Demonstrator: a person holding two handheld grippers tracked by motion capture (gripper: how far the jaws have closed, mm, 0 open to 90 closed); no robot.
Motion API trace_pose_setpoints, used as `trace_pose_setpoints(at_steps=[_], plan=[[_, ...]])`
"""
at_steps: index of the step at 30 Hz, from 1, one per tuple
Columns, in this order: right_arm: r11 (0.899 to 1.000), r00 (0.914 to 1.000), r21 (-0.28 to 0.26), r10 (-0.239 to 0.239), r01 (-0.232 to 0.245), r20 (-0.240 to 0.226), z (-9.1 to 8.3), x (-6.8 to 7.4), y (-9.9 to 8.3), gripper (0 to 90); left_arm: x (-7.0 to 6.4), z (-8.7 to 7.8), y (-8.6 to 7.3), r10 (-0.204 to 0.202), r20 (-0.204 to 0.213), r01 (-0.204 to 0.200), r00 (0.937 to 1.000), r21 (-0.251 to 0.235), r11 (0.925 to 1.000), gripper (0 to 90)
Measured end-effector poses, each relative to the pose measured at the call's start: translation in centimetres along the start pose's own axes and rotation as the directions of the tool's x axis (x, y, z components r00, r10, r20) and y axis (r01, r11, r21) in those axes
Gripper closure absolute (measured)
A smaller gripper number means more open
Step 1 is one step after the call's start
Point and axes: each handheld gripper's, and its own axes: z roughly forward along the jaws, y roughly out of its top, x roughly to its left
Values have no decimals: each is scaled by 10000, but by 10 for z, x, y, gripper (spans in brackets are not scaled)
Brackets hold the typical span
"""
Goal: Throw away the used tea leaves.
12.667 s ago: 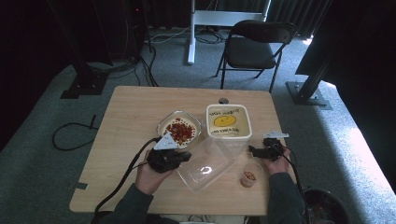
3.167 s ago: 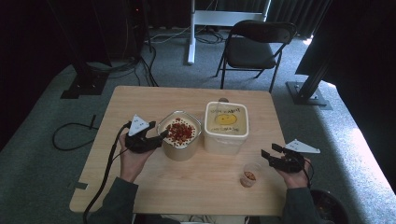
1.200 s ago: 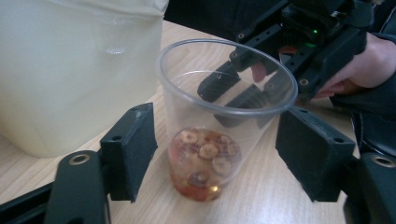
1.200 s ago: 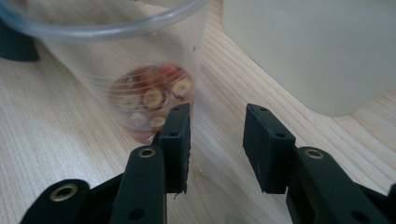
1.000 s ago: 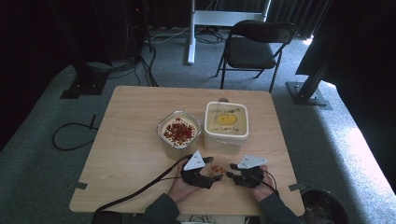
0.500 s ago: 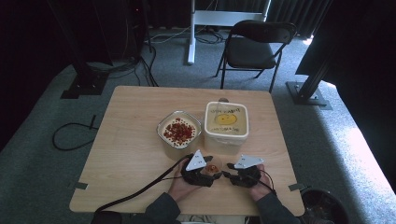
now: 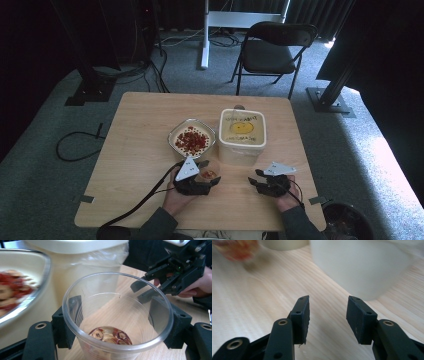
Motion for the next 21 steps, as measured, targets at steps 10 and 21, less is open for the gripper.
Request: trace_pose_setpoints(at_steps=[10,21], plan=[[9981,9935,-56,609,-606,962,-6,-21,-9,468,13,-48,5,-73,-859,44,9963,-341,9994,284],[9922,9736,4,1224,-1249,1928,-7,-41,-15,412,38,-97,16,-293,-2151,114,9761,-838,9964,284]])
